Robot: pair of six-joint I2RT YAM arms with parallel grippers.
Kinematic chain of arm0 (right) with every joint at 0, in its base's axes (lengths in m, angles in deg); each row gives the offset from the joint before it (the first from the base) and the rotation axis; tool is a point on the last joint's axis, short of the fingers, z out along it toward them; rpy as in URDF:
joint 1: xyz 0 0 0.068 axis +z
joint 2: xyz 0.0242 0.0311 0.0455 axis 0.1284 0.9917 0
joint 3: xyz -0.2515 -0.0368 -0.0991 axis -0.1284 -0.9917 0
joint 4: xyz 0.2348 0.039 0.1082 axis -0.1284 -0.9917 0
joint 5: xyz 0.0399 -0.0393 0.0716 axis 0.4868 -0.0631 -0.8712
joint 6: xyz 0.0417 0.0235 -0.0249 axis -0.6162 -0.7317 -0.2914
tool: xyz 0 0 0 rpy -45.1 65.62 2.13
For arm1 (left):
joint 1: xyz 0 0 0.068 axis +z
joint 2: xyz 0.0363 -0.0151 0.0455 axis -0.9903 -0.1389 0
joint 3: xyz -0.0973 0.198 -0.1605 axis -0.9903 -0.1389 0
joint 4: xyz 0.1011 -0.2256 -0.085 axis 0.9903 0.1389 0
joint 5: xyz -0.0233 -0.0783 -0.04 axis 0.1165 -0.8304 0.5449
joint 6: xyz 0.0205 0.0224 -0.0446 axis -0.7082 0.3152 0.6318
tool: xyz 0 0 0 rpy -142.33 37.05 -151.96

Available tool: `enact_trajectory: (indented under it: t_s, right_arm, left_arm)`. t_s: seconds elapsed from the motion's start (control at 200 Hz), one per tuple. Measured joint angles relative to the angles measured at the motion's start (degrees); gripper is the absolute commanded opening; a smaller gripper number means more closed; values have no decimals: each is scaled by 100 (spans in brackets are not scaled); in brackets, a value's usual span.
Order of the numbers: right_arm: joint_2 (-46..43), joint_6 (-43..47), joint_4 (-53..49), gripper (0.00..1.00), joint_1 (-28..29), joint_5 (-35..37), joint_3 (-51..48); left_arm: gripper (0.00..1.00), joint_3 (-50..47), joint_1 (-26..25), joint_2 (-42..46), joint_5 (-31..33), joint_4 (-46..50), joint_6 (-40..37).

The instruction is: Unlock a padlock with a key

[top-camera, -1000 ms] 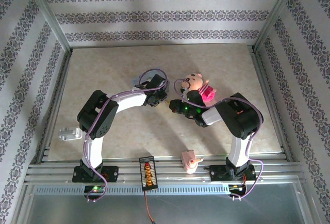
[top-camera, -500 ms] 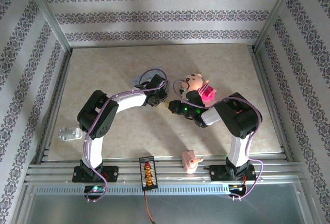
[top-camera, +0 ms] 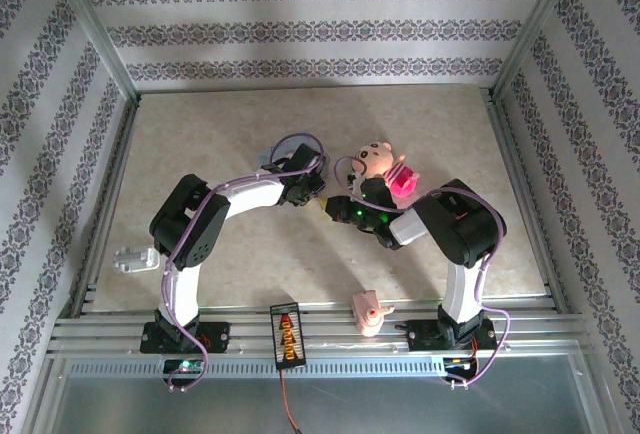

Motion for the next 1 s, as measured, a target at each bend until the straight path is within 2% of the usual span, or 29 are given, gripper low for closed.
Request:
enact_trajectory:
  t_s: [1.0]
  right_arm:
    - [-46,2,120,0,-7,35,-118]
  left_arm:
    - [1,0,31,0,-140,-24,-2]
